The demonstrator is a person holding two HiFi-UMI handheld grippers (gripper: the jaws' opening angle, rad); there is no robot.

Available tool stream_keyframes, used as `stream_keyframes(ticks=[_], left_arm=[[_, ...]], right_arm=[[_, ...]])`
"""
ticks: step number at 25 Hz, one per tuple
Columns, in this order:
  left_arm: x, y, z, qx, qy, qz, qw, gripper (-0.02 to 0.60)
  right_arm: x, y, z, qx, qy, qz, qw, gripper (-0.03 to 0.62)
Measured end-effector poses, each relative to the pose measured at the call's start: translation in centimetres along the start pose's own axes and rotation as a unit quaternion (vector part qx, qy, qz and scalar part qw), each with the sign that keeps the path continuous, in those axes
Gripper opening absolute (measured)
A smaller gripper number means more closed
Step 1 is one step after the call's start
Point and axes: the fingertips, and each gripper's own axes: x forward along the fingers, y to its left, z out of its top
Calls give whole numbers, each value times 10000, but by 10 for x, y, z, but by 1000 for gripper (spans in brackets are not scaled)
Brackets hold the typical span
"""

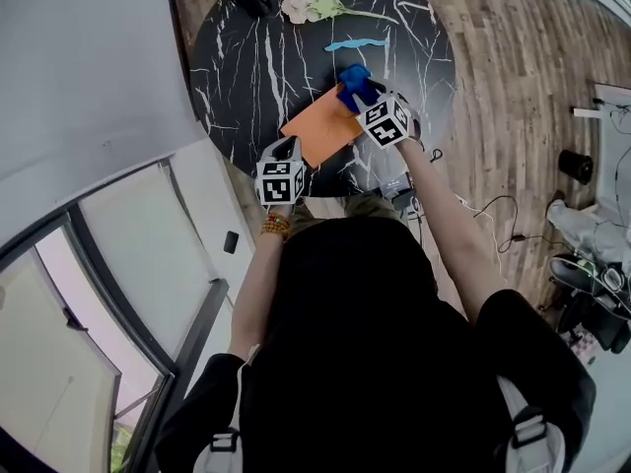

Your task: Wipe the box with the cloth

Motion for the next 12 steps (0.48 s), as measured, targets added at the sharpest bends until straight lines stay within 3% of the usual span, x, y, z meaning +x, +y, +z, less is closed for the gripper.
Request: stream_keyframes(ticks=[4,6,9,12], left_arm=[[7,8,-13,-20,282,180,9994,16],[11,12,-18,-93,419,214,9988,74],[14,12,-19,-296,438,132,9985,74],[12,12,-17,-243,406,61,9989,66]], right_arm=[[11,2,-7,338,113,174,9992,146],[14,0,-6,618,52,230,9978,144],[19,-1,-6,1041,14,359,9939,142],[18,3,-4,1137,18,356,9929,138]])
